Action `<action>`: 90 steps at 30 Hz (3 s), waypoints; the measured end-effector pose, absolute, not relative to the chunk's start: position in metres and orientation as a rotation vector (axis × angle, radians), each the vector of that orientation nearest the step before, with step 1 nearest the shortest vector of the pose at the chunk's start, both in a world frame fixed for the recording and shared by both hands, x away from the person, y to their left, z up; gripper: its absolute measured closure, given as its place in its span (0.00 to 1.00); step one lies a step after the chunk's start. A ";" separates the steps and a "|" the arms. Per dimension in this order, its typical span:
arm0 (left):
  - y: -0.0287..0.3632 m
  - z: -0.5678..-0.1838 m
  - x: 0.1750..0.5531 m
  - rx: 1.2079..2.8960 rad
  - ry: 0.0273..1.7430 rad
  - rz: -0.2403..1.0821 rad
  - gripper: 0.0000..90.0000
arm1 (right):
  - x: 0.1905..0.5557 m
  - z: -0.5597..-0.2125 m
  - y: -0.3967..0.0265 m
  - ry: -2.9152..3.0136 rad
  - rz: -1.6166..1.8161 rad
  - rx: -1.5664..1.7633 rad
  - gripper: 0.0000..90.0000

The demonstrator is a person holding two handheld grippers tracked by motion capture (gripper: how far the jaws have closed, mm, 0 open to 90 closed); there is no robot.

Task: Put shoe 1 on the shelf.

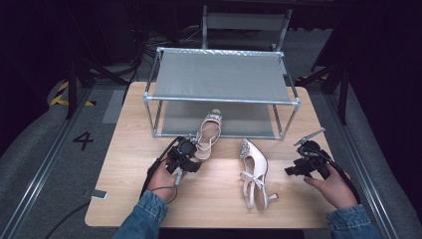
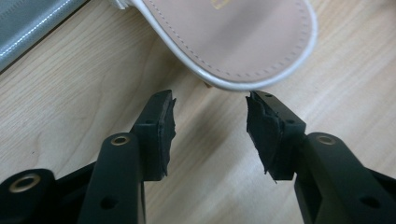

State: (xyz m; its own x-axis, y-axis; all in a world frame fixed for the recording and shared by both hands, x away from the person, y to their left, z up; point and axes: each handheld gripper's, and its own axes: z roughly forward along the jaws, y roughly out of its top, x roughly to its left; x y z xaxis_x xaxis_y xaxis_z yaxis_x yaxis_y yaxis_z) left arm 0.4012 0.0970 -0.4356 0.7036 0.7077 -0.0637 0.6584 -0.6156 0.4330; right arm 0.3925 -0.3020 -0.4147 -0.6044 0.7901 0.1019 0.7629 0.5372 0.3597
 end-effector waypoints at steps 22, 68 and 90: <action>0.076 -0.442 0.406 2.352 1.002 0.235 0.84 | 0.386 -0.417 -0.309 2.679 0.565 1.388 0.49; 0.052 -0.430 0.504 2.213 1.224 0.265 0.89 | 0.389 -0.421 -0.312 2.695 0.574 1.405 0.49; 0.062 -0.435 0.500 2.241 1.252 0.310 0.71 | 0.386 -0.416 -0.310 2.694 0.592 1.390 0.48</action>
